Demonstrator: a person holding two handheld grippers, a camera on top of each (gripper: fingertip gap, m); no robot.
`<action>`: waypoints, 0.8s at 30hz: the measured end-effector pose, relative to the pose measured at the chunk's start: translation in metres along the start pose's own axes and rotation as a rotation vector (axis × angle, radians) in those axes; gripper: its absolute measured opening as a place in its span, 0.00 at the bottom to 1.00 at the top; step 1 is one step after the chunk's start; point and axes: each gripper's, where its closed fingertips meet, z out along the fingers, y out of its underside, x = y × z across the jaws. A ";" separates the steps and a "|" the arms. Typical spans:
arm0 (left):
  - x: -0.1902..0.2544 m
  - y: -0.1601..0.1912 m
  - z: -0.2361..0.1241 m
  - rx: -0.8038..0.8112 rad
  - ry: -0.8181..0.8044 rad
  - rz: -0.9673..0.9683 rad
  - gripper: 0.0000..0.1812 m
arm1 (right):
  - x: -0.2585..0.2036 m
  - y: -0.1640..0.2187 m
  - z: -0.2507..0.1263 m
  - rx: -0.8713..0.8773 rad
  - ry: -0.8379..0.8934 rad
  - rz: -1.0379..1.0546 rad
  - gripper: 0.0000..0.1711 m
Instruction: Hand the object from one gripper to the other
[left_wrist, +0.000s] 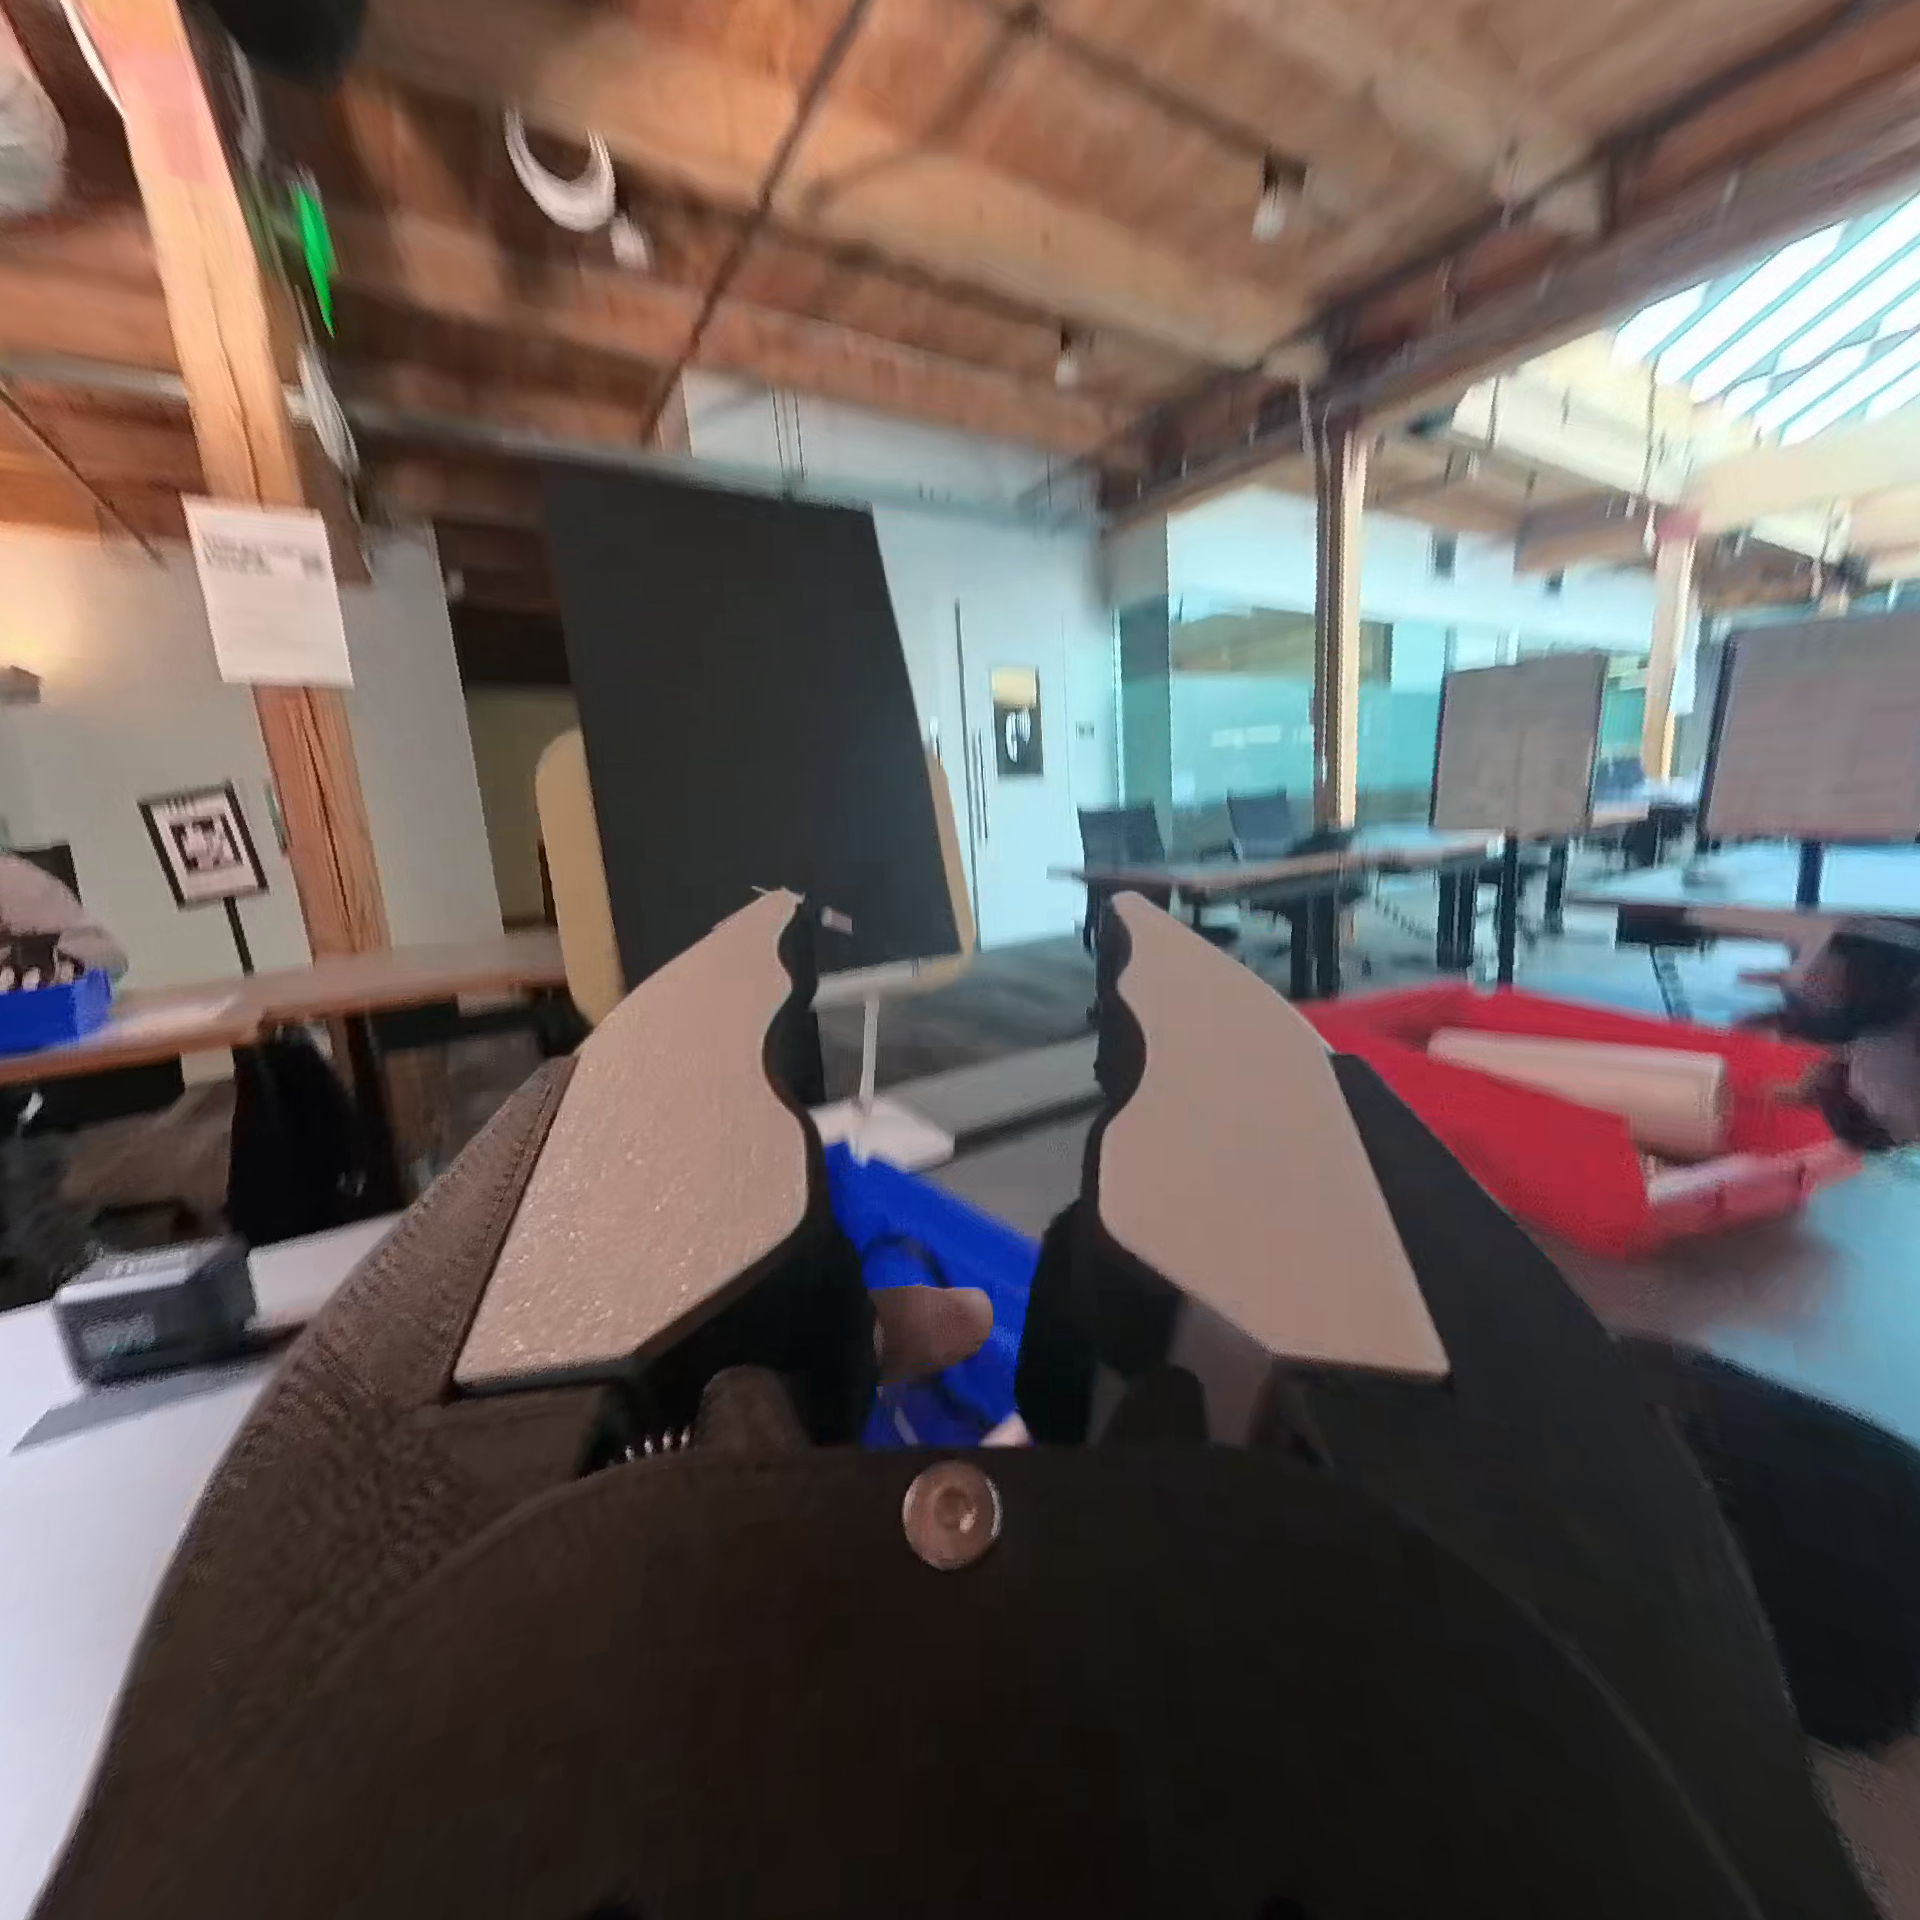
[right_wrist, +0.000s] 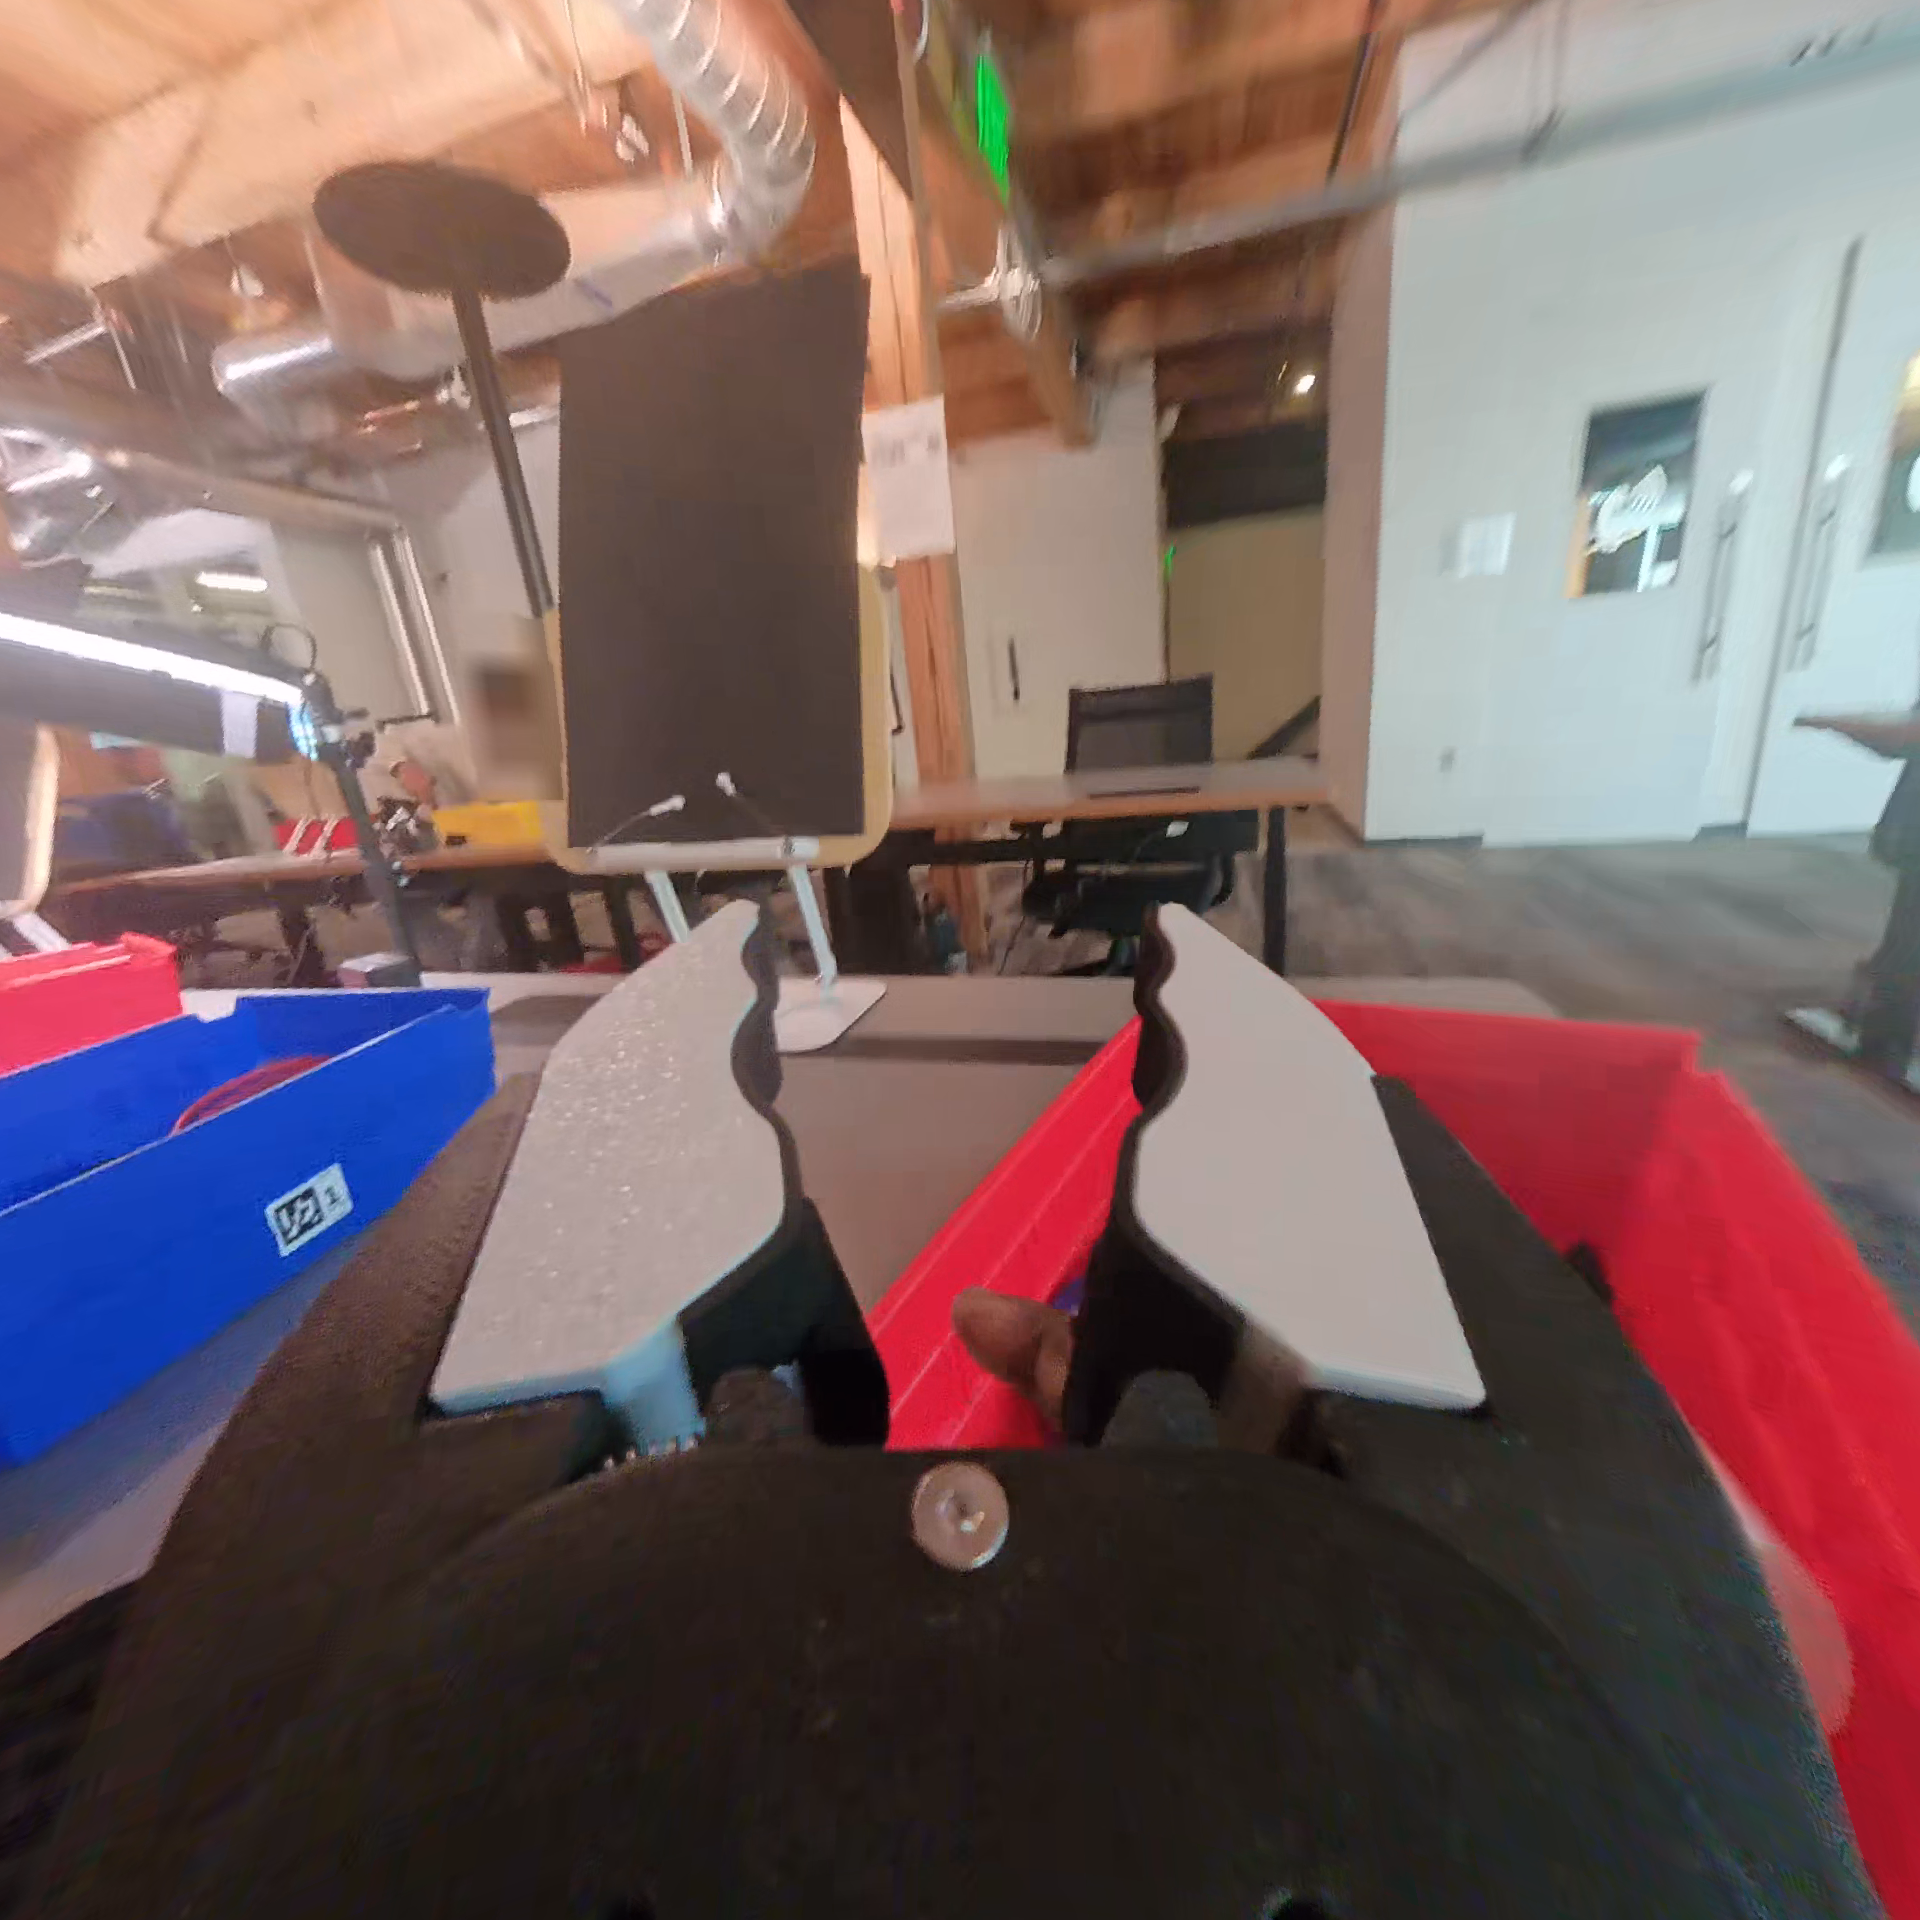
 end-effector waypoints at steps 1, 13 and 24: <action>-0.003 0.012 0.001 -0.072 0.002 0.009 0.28 | -0.001 -0.006 -0.002 0.018 0.005 -0.011 0.41; -0.029 0.186 0.001 -1.150 -0.028 0.330 0.32 | -0.061 -0.039 -0.013 0.080 -0.152 -0.177 0.44; -0.076 0.277 -0.003 -1.709 -0.090 0.386 0.32 | -0.071 -0.063 -0.022 0.181 -0.157 -0.165 0.45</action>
